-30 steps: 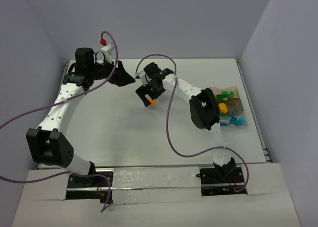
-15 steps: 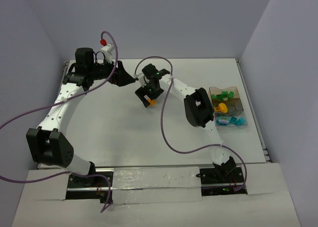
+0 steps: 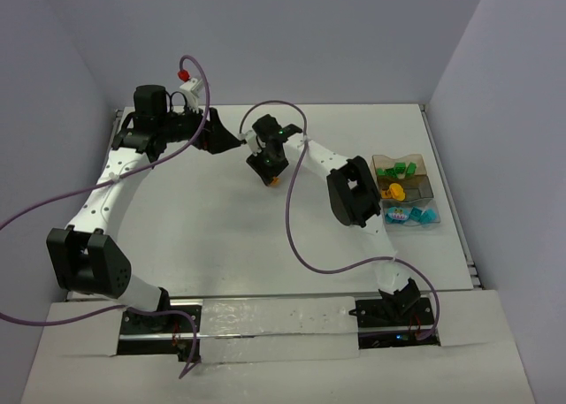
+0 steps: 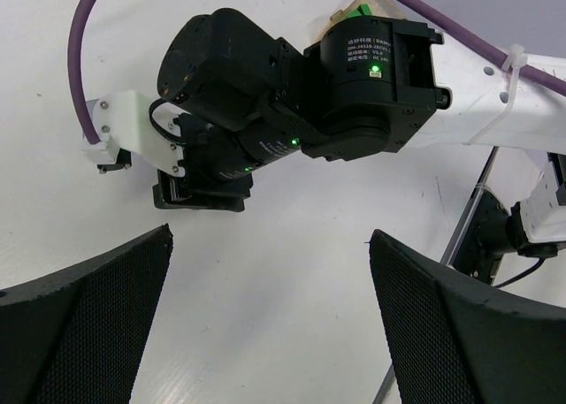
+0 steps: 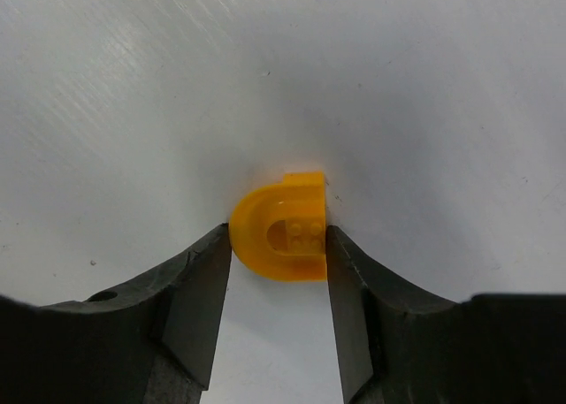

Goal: Sort the legos into containers by color

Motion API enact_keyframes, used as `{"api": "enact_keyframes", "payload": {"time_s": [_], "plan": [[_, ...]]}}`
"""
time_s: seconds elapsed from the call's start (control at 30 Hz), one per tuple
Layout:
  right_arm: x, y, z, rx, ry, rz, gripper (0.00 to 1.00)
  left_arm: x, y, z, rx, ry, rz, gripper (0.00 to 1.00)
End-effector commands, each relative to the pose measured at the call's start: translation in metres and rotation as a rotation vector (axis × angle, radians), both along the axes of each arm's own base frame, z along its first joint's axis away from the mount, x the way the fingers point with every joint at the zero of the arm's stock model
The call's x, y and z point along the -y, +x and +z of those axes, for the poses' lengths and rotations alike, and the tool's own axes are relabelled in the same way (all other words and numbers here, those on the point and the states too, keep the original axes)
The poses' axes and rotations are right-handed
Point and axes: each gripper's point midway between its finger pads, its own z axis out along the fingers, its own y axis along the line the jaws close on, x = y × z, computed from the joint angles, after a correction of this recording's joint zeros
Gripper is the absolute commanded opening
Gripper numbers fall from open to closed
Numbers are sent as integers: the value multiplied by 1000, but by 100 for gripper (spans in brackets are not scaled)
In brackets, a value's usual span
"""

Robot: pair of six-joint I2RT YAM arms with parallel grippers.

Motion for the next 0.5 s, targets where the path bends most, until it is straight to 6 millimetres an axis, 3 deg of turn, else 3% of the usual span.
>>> {"api": "enact_keyframes", "payload": {"time_s": [0.0,0.23,0.4,0.47], "plan": [[5,-22,-6,-54,-32,21,51,-2,6,16,68,-1,5,99],[14,-40,14,-59,-8,19,42,-2,6,16,68,1,9,99],[22,-55,40,-49,32,4,38,-3,6,17,74,4,13,99],[28,-68,60,-52,71,-7,38,-4,7,17,75,10,21,99]]}}
